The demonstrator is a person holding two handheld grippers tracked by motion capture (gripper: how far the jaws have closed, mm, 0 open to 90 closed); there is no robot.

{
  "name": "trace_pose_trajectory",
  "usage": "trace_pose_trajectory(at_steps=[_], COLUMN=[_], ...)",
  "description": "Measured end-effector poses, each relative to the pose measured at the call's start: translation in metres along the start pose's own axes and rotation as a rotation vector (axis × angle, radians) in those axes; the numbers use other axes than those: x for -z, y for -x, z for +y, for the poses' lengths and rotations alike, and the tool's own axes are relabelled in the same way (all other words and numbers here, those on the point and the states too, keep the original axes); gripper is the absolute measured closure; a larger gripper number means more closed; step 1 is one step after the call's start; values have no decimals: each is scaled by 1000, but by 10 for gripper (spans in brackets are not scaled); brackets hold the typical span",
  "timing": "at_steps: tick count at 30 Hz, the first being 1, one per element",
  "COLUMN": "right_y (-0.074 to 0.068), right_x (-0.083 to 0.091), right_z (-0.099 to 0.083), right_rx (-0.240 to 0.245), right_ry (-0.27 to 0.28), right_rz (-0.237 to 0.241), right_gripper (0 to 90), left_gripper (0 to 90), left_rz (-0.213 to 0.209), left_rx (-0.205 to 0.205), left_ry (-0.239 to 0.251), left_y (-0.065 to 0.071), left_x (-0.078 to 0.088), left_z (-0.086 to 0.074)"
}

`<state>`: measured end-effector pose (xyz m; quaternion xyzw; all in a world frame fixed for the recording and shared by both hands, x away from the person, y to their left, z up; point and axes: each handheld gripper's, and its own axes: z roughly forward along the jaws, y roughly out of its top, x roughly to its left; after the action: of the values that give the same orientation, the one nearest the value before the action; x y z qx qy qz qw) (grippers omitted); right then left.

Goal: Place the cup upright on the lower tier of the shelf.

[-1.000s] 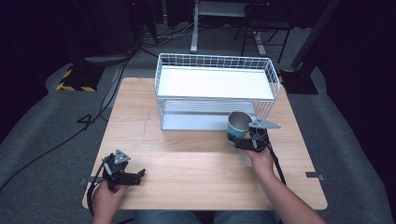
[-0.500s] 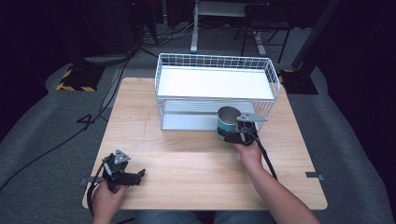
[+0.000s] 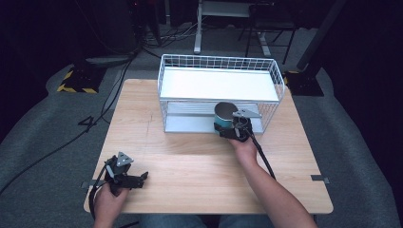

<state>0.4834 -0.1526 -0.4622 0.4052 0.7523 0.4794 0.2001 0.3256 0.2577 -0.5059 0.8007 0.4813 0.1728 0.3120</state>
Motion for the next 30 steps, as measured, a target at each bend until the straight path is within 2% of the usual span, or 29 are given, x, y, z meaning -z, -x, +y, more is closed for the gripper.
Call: trace_pose_trajectory(at_steps=[3, 6, 13, 15, 16, 26, 30], right_y=[1, 2, 2, 2, 3, 0, -1], right_x=[-6, -13, -28, -31, -33, -45, -50], right_z=[1, 3, 7, 8, 9, 10, 10], right_rx=[-4, -6, -8, -21, -5, -19, -16], right_ry=[10, -8, 6, 1, 16, 27, 12], right_rz=[-10, -30, -54, -61, -65, -95, -107], right_gripper=[210, 210, 210, 209, 210, 209, 209], left_gripper=[6, 6, 6, 5, 5, 6, 5], left_rz=[0, -2, -1, -1, -1, -1, -2], left_rx=[0, -1, 0, 0, -1, 0, -1], left_ry=[0, 0, 0, 0, 0, 0, -2], left_y=[0, 0, 0, 0, 0, 0, 0], left_x=[0, 0, 0, 0, 0, 0, 0], left_z=[0, 0, 0, 0, 0, 0, 0])
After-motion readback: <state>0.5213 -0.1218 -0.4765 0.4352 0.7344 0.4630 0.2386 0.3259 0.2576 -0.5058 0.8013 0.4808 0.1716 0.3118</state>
